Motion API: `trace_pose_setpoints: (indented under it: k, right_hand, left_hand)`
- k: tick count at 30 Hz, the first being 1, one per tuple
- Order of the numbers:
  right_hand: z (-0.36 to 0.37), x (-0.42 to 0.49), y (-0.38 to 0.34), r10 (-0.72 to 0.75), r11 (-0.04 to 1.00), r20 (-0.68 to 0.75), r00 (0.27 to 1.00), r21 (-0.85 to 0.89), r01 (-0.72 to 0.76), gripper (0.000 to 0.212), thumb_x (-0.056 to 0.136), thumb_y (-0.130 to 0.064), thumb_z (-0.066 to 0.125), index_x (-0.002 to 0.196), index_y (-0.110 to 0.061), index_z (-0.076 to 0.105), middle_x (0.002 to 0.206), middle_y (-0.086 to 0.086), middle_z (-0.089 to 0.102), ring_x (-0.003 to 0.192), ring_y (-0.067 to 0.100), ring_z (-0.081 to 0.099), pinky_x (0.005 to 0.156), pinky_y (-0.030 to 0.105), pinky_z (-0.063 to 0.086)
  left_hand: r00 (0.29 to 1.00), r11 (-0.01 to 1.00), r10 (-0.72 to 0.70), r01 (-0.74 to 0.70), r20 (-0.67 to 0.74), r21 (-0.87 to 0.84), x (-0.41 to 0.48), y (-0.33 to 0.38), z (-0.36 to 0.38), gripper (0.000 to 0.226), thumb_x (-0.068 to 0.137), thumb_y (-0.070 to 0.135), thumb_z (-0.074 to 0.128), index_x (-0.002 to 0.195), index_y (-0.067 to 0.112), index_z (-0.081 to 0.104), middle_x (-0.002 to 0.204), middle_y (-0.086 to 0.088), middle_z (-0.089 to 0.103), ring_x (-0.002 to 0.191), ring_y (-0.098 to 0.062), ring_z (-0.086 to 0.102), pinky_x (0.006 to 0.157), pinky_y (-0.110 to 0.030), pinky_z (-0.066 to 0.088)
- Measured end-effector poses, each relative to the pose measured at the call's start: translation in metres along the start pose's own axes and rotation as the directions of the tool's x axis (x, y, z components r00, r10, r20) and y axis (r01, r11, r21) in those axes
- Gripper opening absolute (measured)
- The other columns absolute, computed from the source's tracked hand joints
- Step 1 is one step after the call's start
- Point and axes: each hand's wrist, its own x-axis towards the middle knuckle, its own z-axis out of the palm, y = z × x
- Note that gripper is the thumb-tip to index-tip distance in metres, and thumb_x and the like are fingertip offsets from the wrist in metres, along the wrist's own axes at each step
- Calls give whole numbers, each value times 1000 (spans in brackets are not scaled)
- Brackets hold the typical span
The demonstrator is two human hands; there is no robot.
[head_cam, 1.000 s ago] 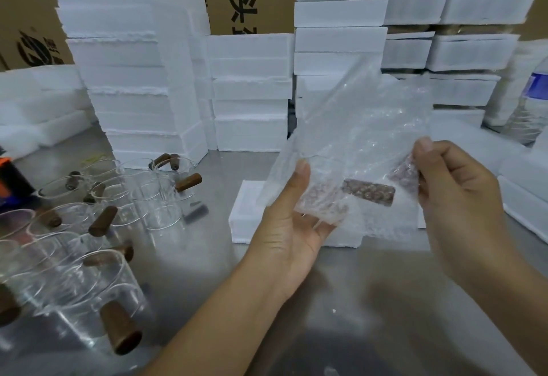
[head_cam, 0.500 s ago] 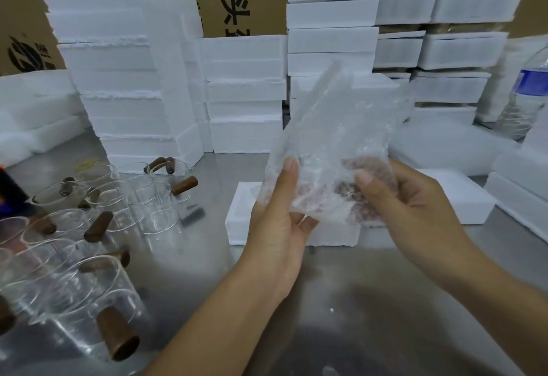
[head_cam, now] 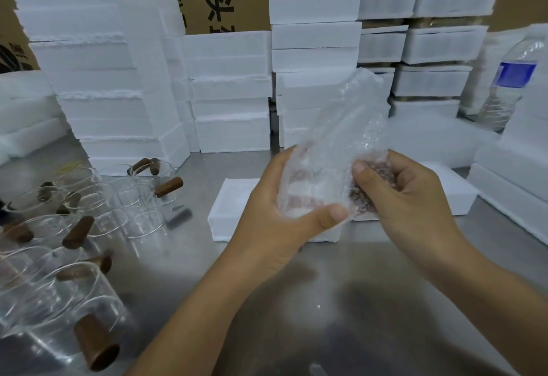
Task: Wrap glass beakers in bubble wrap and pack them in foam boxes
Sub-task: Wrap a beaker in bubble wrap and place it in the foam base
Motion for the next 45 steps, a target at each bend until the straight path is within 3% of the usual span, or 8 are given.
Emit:
trace_pose_setpoints:
  k: [5, 16, 23, 26, 30, 36, 41, 45]
  right_hand:
    - [0, -1, -3, -42, 997, 35, 998, -67, 44, 37, 77, -45, 55, 80, -10, 66, 70, 6, 67, 65, 14, 63, 62, 22, 55]
    - [3, -8, -1, -101, 990, 95, 990, -86, 109, 17, 87, -17, 64, 78, -30, 71, 77, -9, 70, 70, 6, 64, 56, 16, 48]
    - [2, -10, 2, -159, 910, 306, 939, -324, 260, 54, 87, -59, 31, 74, -22, 68, 97, -4, 55, 97, 5, 53, 80, 16, 41]
    - [1, -10, -1, -148, 888, 353, 924, -365, 281, 52, 85, -72, 22, 63, -47, 63, 85, -19, 57, 88, 1, 52, 75, 17, 38]
    - [-1, -5, -3, -236, 875, 216, 947, -376, 304, 30, 83, -56, 44, 58, -49, 57, 74, -25, 57, 72, -2, 54, 66, 12, 37]
    - [-7, 0, 2, -268, 917, 71, 961, -286, 277, 21, 79, -27, 72, 94, -32, 58, 87, -13, 63, 90, 8, 61, 90, 24, 46]
    - [1, -7, -1, -284, 902, 206, 936, -273, 334, 10, 88, -31, 61, 88, -40, 63, 90, -22, 66, 93, 0, 61, 67, 6, 44]
    - [1, -9, 0, -244, 913, 257, 935, -265, 311, 31, 89, -49, 38, 81, -37, 66, 94, -15, 65, 103, -1, 53, 80, 6, 40]
  left_hand:
    - [1000, 998, 0, 1, -4, 60, -1, -1, -2, 54, 66, 26, 79, 113, 43, 58, 112, 14, 65, 101, -6, 65, 75, -16, 52]
    - [999, 953, -25, 11, 44, 304, -6, 1, 0, 42, 60, 48, 75, 97, 40, 57, 90, 14, 67, 83, -13, 68, 65, -27, 56]
    - [997, 953, 77, -76, 8, 295, -6, 8, -1, 65, 63, 29, 81, 114, 47, 45, 98, 17, 67, 83, -7, 69, 67, -23, 56]
    - [990, 913, 131, -144, 59, 381, -8, 11, 3, 57, 65, 25, 82, 107, 48, 51, 98, 20, 64, 85, 1, 65, 63, -8, 49]
    - [994, 880, 106, -111, 37, 462, -8, 11, 4, 40, 63, 39, 78, 93, 40, 52, 90, 15, 61, 80, -3, 62, 59, -12, 48]
    - [995, 809, 76, -100, 65, 580, -9, 8, 3, 42, 62, 54, 74, 94, 47, 48, 99, 25, 51, 94, 5, 52, 66, -13, 48]
    - [991, 844, 115, -130, 61, 521, -9, 10, 4, 48, 60, 44, 75, 99, 45, 47, 96, 23, 55, 90, -1, 57, 65, -9, 43]
    - [992, 893, 125, -100, -28, 439, -8, 11, 3, 66, 54, 42, 77, 103, 47, 33, 100, 23, 51, 84, 0, 60, 56, -9, 45]
